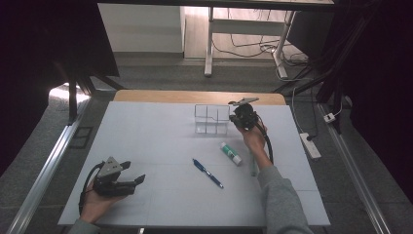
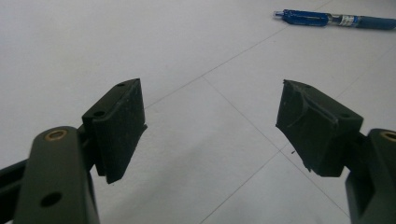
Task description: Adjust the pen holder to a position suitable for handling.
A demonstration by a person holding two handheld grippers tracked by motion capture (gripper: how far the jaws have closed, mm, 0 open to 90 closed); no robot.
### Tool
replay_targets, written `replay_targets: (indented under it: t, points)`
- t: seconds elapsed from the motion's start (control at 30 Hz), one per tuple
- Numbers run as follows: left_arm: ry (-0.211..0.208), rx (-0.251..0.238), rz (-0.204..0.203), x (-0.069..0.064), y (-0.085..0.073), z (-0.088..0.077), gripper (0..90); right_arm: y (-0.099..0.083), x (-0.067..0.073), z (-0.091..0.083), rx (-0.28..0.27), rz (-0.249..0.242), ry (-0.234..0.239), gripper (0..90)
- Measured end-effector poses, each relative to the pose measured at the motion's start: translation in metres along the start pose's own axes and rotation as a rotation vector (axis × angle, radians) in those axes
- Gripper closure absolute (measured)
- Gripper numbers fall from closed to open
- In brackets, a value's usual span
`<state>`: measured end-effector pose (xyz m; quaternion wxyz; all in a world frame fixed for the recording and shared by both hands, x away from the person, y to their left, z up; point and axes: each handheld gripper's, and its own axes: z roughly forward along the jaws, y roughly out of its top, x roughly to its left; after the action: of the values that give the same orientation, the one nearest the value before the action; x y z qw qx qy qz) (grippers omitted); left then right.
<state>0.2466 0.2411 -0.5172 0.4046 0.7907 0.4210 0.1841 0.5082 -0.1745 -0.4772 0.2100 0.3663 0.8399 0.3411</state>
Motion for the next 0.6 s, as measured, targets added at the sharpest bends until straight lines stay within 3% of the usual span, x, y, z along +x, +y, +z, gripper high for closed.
replay_targets:
  t: [0.6]
  points:
    - [0.001,0.001,0.000,0.001,-0.001,0.000,23.5,0.007,0.015,0.009,0.015,-0.040,0.013,89.2]
